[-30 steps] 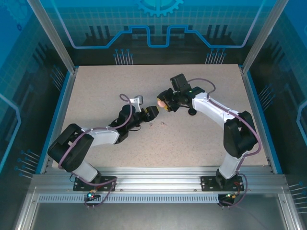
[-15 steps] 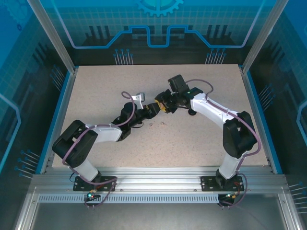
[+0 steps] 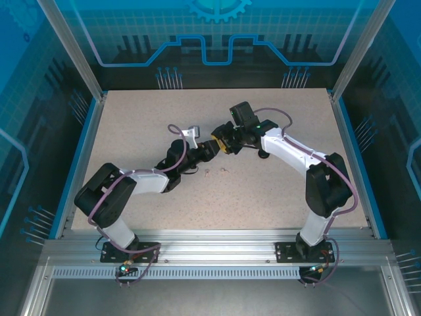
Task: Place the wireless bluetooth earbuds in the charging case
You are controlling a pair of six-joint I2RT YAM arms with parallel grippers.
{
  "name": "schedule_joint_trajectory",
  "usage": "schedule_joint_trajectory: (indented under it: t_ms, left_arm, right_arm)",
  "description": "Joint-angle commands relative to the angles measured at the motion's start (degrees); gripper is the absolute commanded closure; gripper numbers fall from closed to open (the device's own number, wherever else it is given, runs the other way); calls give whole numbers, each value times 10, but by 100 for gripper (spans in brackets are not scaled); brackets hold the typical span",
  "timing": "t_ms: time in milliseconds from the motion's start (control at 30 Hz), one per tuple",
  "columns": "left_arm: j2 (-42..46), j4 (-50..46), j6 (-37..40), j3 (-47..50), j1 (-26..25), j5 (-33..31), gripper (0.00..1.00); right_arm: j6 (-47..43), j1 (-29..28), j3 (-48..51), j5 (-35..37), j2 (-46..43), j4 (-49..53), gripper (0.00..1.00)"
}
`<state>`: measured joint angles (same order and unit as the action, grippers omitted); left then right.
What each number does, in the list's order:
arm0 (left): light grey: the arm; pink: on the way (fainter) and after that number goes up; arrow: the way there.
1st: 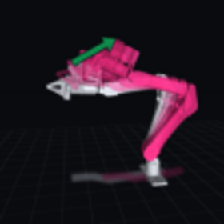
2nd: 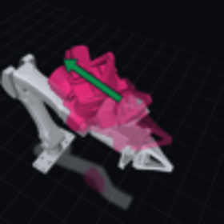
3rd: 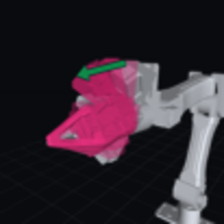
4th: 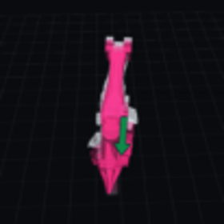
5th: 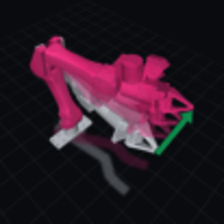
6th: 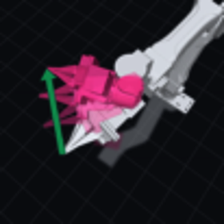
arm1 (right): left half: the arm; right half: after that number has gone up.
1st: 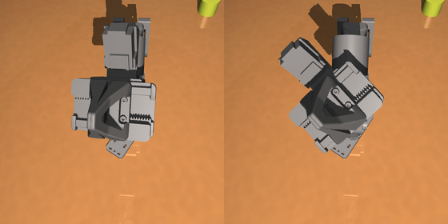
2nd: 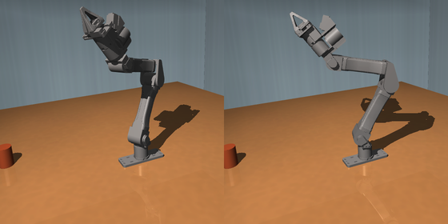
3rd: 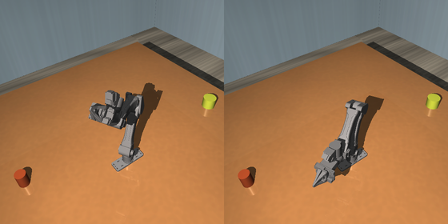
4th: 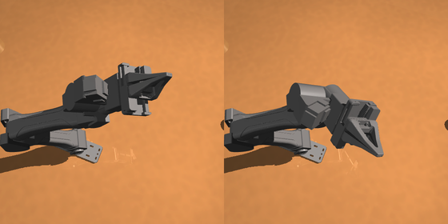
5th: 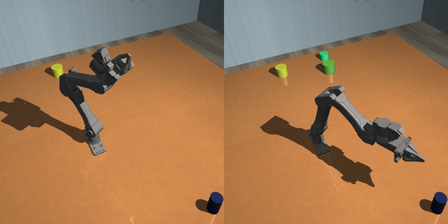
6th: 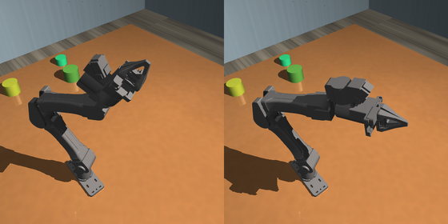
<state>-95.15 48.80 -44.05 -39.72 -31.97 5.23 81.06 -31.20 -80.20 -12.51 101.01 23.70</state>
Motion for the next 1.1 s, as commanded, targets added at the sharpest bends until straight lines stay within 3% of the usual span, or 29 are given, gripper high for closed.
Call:
schedule_joint_trajectory:
  t_ms: [0,367,467,633,733,900,1067]
  left_arm:
    - [-7,24,-5,-16,-3,3,65]
    - [-3,22,-3,-13,-3,3,88]
    - [2,20,-1,-10,-3,3,94]
    - [18,3,13,-4,-2,9,100]
    - [37,-18,32,0,0,20,100]
    - [77,-75,71,-5,26,91,100]
    - [104,-114,80,-14,87,210,100]
  right_arm:
    - [6,-11,-9,-16,0,-8,65]
    - [9,-12,-3,-15,-8,-15,61]
    - [5,-10,-11,-17,-9,-14,54]
    - [-10,6,-26,-18,-18,-8,26]
    - [-31,26,-23,-9,-39,0,21]
    - [-157,63,3,-3,-88,19,17]
    - [-397,81,100,-36,-154,-70,12]
